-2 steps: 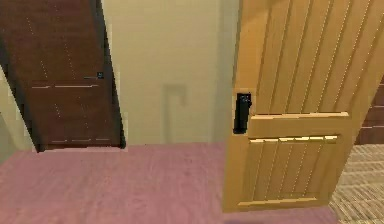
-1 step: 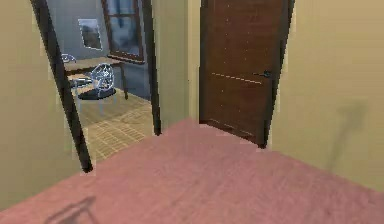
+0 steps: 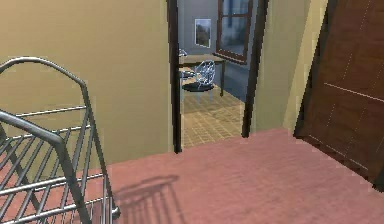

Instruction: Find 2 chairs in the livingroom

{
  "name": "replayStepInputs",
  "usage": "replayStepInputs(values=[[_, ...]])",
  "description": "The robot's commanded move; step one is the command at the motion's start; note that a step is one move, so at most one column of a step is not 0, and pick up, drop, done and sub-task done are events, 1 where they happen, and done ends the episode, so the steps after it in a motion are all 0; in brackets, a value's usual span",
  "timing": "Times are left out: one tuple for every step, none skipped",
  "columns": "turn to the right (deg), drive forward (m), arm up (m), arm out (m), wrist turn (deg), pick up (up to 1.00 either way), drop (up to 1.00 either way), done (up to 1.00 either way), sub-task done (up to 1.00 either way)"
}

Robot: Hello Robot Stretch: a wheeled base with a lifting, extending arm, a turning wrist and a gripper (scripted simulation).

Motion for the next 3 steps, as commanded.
replayStepInputs(values=[[0.0, 0.5, 0.0, 0.0, 0.0, 0.0, 0.0, 0.0, 0.0], [6.0, 0.0, 0.0, 0.0, 0.0, 0.0, 0.0, 0.0, 0.0], [0.0, 1.0, 0.0, 0.0, 0.0, 0.0, 0.0, 0.0, 0.0]])
